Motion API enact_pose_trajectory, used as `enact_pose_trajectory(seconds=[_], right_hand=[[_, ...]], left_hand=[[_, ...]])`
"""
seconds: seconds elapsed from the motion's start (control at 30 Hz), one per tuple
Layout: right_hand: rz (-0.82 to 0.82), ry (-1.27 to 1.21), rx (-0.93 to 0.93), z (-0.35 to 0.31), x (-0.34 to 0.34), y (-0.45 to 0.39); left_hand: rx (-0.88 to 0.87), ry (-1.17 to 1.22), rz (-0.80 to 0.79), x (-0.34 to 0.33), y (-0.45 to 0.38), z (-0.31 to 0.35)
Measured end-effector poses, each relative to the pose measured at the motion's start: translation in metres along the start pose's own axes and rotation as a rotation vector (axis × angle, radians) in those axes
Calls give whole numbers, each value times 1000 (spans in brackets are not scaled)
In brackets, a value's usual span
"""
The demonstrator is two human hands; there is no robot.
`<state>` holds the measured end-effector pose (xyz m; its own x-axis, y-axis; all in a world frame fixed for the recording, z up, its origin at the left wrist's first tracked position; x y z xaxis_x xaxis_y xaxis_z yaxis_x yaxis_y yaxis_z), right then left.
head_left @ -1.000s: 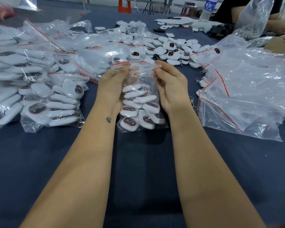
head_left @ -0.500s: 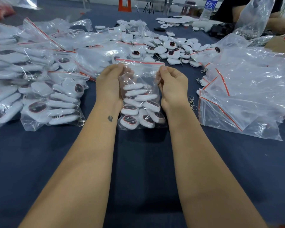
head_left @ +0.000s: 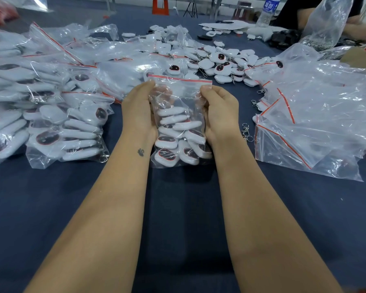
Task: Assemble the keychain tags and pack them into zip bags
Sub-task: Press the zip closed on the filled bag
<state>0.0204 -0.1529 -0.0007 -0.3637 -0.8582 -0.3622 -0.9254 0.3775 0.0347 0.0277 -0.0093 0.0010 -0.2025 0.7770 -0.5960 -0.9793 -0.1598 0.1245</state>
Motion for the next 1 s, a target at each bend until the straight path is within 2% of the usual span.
enact_pose_trajectory(seconds=[0.33, 0.6, 0.83, 1.0], right_hand=[[-77, 39, 4, 3, -4, 0], [-48, 20, 13, 3, -4, 2], [-109, 53, 1, 3, -4, 2], [-83, 129, 36, 3, -4, 2]], left_hand=[[-66, 61, -19, 0, 3, 2], [26, -58, -36, 1, -2, 0], [-28, -76, -50, 2, -2, -2], [-48, -121, -79, 1, -2, -2]])
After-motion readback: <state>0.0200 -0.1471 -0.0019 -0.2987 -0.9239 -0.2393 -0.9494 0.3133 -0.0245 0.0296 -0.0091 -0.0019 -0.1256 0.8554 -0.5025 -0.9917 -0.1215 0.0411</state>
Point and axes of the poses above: each hand's wrist, its own y-axis away from the middle knuckle, its own x-axis out of the back of the hand, z = x × y, the point moved 2 cm from there along -y, towards the middle knuckle, and after that the axes turned 2 degrees about -y, right-handed, at the moved point
